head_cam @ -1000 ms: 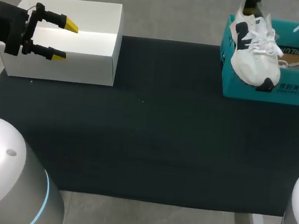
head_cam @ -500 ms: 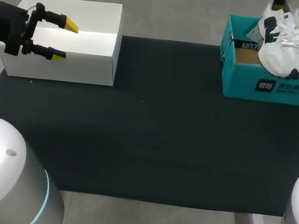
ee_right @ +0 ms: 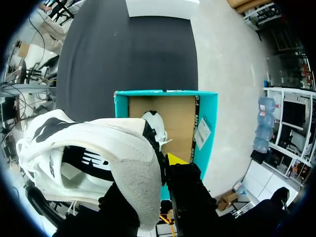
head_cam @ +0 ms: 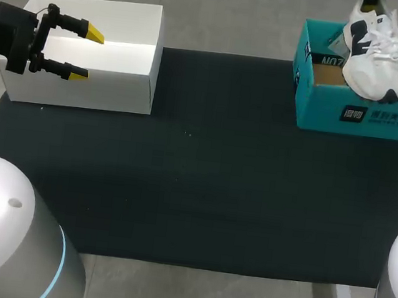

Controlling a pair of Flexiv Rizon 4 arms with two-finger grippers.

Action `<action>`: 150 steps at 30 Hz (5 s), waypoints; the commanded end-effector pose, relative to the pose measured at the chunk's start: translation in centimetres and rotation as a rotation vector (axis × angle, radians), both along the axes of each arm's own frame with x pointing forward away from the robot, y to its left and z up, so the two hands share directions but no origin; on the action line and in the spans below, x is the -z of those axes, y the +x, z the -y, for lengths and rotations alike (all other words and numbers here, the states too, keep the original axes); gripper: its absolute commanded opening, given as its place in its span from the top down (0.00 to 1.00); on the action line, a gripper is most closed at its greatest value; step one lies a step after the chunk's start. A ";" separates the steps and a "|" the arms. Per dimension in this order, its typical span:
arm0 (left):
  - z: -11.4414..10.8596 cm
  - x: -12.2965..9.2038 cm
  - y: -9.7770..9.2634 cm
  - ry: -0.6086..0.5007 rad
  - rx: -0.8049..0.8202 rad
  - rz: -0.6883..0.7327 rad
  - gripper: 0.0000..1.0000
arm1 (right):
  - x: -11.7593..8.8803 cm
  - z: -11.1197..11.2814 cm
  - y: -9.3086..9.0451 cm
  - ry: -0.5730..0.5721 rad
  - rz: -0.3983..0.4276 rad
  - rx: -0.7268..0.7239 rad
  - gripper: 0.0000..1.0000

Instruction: Take the shoe out of the shoebox, open the shoe tongue, remove and reinsert the insole, then place the shoe into the shoebox

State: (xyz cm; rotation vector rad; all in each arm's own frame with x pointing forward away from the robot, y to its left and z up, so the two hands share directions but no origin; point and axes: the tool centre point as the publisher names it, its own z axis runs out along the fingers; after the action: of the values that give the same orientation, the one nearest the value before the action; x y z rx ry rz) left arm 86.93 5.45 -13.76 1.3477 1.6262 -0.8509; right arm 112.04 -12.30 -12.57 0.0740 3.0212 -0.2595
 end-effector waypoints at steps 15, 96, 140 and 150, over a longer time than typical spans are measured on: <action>0.0 0.0 0.0 0.003 0.000 0.000 0.00 | 1.5 6.8 4.3 -0.061 0.005 0.001 1.00; 0.0 0.0 0.0 0.003 0.000 0.000 0.00 | 4.7 24.7 9.7 0.496 -0.008 1.684 1.00; 0.0 0.0 0.0 0.003 0.000 0.000 0.00 | 7.7 24.1 9.1 0.259 0.125 1.621 1.00; 0.0 0.0 0.0 0.003 0.000 0.000 0.00 | 10.8 25.2 8.9 0.275 0.252 1.610 1.00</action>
State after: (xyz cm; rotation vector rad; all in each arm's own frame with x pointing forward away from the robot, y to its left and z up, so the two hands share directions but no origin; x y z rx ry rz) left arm 86.93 5.46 -13.76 1.3477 1.6262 -0.8509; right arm 120.44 -37.51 -22.29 2.2330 1.9708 0.0794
